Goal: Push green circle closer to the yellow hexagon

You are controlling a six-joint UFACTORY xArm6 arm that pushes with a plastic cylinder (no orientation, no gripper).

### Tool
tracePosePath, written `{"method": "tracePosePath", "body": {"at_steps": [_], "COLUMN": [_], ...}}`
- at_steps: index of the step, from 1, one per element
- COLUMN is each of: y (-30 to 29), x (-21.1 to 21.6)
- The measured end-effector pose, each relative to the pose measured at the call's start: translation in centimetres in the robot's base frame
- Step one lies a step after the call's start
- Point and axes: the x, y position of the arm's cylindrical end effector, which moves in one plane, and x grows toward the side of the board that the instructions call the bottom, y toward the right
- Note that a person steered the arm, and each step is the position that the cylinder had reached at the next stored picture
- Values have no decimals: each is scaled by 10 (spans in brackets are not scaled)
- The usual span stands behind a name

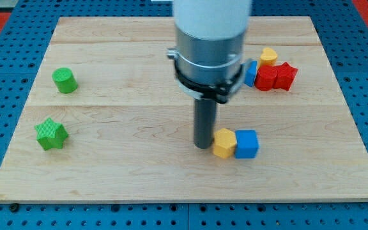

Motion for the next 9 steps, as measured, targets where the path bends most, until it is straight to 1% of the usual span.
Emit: {"method": "tracePosePath", "body": {"at_steps": [1,2,3,4,5,6,8,9], "y": [41,81,44,-29,-94,-133,-144,-187], "x": [10,10,1,-9,-41,-57,-56,-67]}}
